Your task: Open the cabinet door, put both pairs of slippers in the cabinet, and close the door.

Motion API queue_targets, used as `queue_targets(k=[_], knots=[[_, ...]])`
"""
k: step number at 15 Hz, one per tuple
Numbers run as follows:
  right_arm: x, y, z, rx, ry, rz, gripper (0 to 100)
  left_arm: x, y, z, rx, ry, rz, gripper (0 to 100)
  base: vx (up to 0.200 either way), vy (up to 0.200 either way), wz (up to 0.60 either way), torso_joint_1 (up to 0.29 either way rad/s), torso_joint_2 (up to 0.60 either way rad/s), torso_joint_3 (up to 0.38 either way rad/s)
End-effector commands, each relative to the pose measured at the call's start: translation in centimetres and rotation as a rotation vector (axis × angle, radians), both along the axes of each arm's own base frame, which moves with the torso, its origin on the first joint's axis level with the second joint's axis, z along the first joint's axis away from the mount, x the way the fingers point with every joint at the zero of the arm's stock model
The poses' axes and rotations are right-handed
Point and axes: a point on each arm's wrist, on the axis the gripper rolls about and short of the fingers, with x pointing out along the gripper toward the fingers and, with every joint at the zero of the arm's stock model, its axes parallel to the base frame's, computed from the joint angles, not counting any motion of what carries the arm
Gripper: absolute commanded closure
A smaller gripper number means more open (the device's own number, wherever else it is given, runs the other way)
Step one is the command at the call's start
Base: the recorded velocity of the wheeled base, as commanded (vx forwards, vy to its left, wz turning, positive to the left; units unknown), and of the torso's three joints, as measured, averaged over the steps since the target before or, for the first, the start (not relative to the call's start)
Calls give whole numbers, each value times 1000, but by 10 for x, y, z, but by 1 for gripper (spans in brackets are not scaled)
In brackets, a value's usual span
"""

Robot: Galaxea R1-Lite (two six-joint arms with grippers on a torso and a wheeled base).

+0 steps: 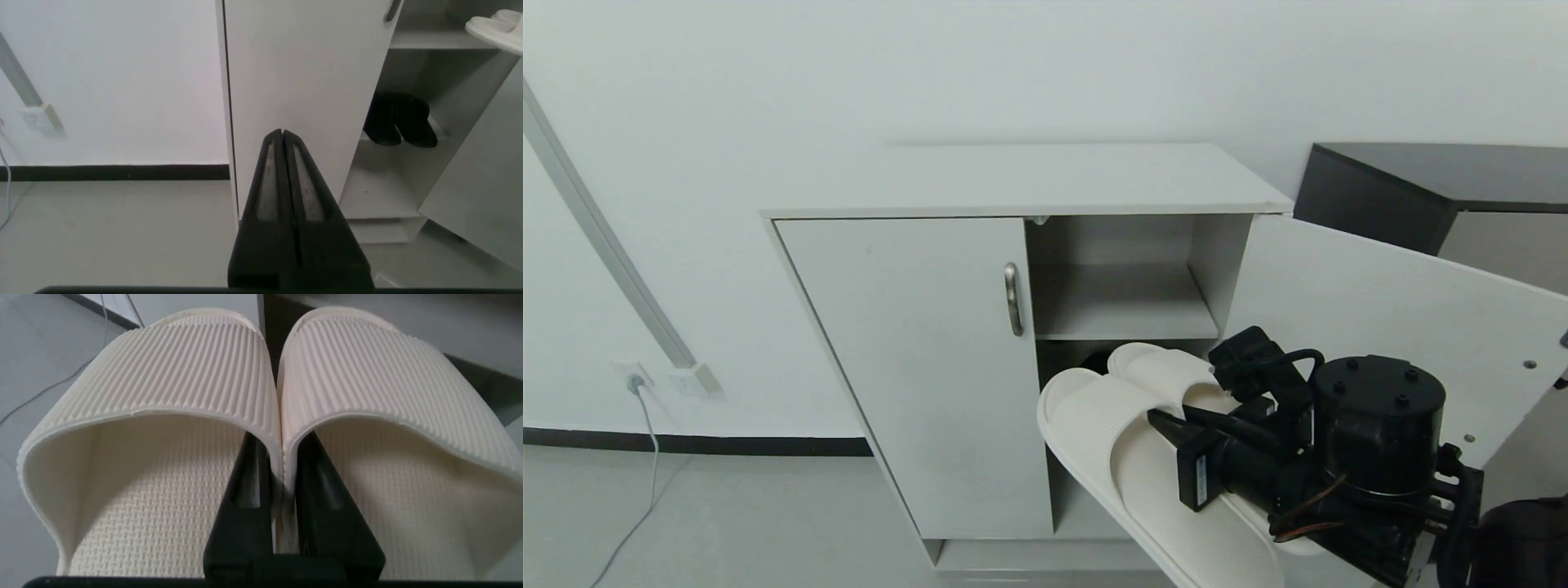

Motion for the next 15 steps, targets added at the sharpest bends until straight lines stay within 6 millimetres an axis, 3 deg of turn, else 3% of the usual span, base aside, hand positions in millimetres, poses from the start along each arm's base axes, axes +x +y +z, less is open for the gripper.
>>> queue_targets(k=[1, 9, 15], knots=[[0, 0, -1, -3, 1, 1, 100, 0, 0, 0, -1, 0, 1, 100, 0, 0, 0, -110, 452, 334], [-3, 0, -4, -13, 11, 10, 100, 0, 0, 0, -1, 0, 1, 100, 0, 0, 0, -61, 435, 369], [-4, 0, -5, -26, 0, 15, 100, 0, 0, 0, -1, 0, 1, 100, 0, 0, 0, 0, 63, 58]])
